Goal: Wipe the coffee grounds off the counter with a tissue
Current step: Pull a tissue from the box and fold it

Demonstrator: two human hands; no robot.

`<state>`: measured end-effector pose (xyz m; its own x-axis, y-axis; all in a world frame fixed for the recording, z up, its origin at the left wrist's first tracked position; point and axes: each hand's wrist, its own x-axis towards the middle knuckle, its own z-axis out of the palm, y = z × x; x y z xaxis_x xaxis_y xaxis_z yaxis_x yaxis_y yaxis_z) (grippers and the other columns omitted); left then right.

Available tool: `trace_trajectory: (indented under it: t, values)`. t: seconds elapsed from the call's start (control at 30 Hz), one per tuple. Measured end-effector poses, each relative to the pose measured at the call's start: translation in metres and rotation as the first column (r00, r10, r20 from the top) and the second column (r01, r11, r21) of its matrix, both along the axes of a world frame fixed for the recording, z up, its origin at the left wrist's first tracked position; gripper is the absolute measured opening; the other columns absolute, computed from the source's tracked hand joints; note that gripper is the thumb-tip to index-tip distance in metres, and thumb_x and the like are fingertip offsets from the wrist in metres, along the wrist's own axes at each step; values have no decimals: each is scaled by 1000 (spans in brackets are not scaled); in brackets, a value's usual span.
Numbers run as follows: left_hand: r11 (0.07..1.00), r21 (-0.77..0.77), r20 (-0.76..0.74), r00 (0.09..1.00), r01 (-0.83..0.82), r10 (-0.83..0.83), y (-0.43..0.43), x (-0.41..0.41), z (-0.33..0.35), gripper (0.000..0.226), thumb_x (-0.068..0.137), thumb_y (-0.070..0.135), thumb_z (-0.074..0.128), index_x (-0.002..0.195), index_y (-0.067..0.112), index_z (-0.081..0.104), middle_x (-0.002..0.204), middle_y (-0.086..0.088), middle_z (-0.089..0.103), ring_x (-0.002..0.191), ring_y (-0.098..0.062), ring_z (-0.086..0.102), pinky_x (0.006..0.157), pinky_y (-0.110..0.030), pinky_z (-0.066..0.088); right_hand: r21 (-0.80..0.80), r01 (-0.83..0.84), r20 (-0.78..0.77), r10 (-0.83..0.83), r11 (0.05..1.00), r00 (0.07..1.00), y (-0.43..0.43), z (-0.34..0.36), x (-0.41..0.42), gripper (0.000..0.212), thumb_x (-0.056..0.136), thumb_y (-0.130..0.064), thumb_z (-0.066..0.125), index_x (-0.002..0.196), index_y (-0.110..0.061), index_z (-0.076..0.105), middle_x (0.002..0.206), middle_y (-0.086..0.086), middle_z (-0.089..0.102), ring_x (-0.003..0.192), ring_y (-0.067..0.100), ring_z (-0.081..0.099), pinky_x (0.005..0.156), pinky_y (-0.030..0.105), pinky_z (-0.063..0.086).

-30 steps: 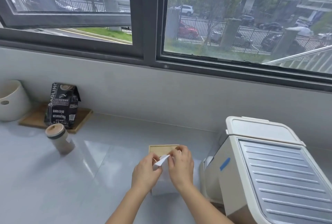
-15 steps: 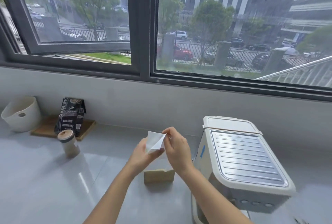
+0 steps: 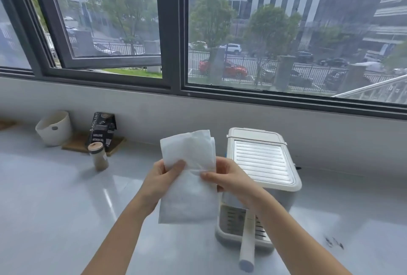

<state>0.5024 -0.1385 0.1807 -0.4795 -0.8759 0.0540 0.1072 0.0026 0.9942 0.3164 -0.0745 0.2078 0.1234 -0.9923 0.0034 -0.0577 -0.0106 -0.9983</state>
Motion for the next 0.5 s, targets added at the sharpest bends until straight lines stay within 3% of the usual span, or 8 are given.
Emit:
trace_trajectory:
  t: [0.07, 0.13, 0.23, 0.27, 0.4, 0.5]
  values:
    - [998, 26, -29, 998, 52, -51, 19, -8, 3, 38, 73, 44, 74, 101, 19, 71, 103, -6, 75, 93, -22, 71, 68, -27, 57, 26, 54, -3, -53, 998, 999, 19, -8, -16, 17, 90, -9, 61, 105, -11, 67, 83, 0, 70, 69, 8, 66, 55, 20, 52]
    - [989, 92, -61, 992, 113, -107, 24, -11, 5, 44, 70, 31, 80, 109, 16, 66, 106, -5, 73, 94, -20, 70, 68, -28, 57, 28, 111, 40, -112, 993, 993, 28, -9, -25, 19, 90, -10, 59, 99, -21, 71, 84, -1, 73, 73, 12, 67, 61, 23, 52]
    - [974, 110, -46, 980, 199, -195, 58, -42, 1, 17, 82, 10, 66, 96, 18, 73, 91, 0, 75, 81, -13, 70, 61, -25, 55, 64, 159, 244, -170, 985, 955, 69, -6, -60, 26, 91, -7, 54, 93, -24, 75, 87, -1, 75, 77, 13, 70, 68, 24, 55]
    - [970, 116, -31, 977, 212, -210, 79, -62, 1, 18, 84, 7, 62, 91, 18, 75, 90, 0, 74, 80, -14, 69, 63, -26, 55, 56, 177, 265, -186, 983, 946, 92, -8, -78, 25, 90, -9, 55, 91, -23, 76, 85, -1, 75, 75, 12, 70, 66, 22, 55]
    - [937, 156, 19, 948, 311, -318, 144, -126, -16, 21, 84, 11, 58, 94, 19, 74, 92, 0, 72, 79, -16, 67, 65, -25, 54, 155, 252, 188, -279, 955, 942, 172, -30, -133, 25, 78, -36, 50, 70, -20, 68, 66, -5, 63, 56, 11, 59, 47, 20, 43]
    - [898, 282, -29, 938, 338, -344, 180, -165, -50, 29, 83, 29, 50, 103, 22, 70, 94, 3, 72, 81, -16, 67, 65, -24, 54, 148, 369, 30, -377, 917, 926, 219, -60, -167, 22, 78, -40, 54, 71, -20, 62, 72, -3, 50, 56, 10, 47, 47, 20, 36]
